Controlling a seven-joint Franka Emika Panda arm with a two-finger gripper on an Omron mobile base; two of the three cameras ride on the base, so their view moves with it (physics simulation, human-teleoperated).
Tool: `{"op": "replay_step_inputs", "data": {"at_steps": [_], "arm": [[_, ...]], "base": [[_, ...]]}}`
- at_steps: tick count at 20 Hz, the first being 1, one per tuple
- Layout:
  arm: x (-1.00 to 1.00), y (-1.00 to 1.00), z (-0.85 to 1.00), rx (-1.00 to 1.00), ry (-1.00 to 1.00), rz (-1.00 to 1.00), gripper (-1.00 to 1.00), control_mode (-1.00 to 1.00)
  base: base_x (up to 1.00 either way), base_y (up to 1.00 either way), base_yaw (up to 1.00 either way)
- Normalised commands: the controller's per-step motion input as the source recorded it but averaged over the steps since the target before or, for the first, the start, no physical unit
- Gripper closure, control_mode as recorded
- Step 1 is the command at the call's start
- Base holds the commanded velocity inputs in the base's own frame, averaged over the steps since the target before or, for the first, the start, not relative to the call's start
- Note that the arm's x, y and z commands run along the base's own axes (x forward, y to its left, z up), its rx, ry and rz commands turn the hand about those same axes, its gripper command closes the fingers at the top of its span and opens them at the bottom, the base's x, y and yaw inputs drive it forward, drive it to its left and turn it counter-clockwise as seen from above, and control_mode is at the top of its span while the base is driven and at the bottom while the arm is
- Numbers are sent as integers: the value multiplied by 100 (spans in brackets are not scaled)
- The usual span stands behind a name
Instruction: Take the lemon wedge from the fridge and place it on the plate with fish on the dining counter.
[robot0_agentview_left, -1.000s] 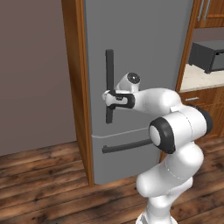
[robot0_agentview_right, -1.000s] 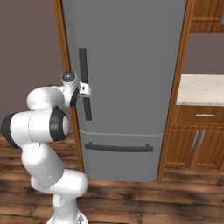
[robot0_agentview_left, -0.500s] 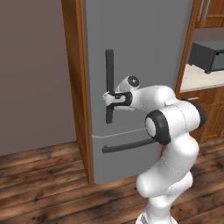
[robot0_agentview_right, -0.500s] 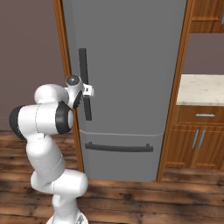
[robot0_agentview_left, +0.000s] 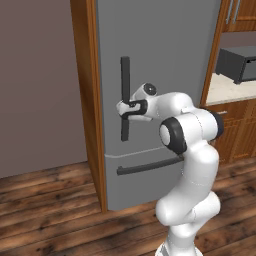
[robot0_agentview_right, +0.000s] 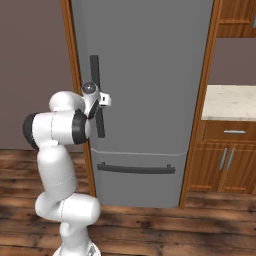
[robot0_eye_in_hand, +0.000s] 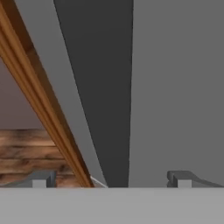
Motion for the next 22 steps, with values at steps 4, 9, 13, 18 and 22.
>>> {"op": "replay_step_inputs", "data": {"at_steps": [4, 9, 13, 18, 22], "arm": [[51, 3, -12, 0, 0, 0, -100, -100], [44, 11, -16, 0, 0, 0, -100, -100], [37, 20, -23, 0, 0, 0, -100, -100], [47, 17, -23, 0, 0, 0, -100, -100], [60, 7, -22, 0, 0, 0, -100, -100]], "base": [[0, 0, 0], [0, 0, 0], [0, 0, 0], [0, 0, 0], [0, 0, 0]]}}
